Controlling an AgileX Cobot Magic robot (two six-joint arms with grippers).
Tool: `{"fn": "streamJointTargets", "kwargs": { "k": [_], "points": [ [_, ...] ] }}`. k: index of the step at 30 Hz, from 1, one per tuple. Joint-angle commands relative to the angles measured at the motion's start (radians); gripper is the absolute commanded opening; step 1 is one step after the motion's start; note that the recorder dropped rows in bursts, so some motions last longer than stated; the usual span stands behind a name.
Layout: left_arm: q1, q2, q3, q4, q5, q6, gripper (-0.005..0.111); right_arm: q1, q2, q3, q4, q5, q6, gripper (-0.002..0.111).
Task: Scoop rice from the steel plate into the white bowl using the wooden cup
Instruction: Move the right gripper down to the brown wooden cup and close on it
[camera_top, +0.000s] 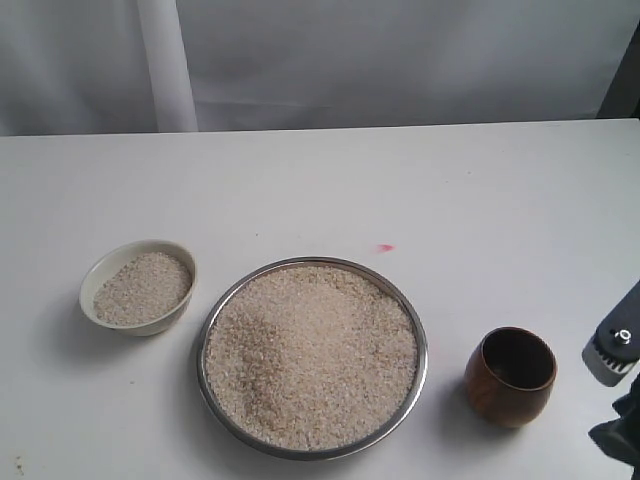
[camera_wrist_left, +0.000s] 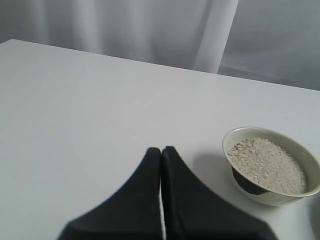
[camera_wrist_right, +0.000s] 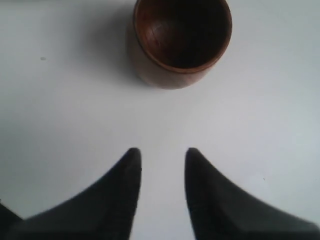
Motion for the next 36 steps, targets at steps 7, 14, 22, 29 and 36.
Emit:
{"fn": "streamJointTargets", "kwargs": {
  "k": [7, 14, 22, 29, 36],
  "points": [
    [-0.006, 0.000, -0.004, -0.006, -0.006, -0.002, 0.000, 0.002, 0.001, 0.106, 0.110, -0.322, -0.002, 0.105],
    [-0.006, 0.000, -0.004, -0.006, -0.006, -0.002, 0.000, 0.002, 0.001, 0.144, 0.171, -0.437, 0.031, 0.105],
    [-0.006, 0.000, -0.004, -0.006, -0.006, -0.002, 0.000, 0.002, 0.001, 0.181, 0.169, -0.490, 0.024, 0.105],
    [-0.006, 0.000, -0.004, -0.006, -0.006, -0.002, 0.000, 0.002, 0.001, 0.252, 0.149, -0.761, 0.036, 0.105],
    [-0.006, 0.000, -0.004, -0.006, -0.006, -0.002, 0.000, 0.002, 0.073, 0.253, 0.149, -0.799, 0.039, 0.105]
  ]
}}
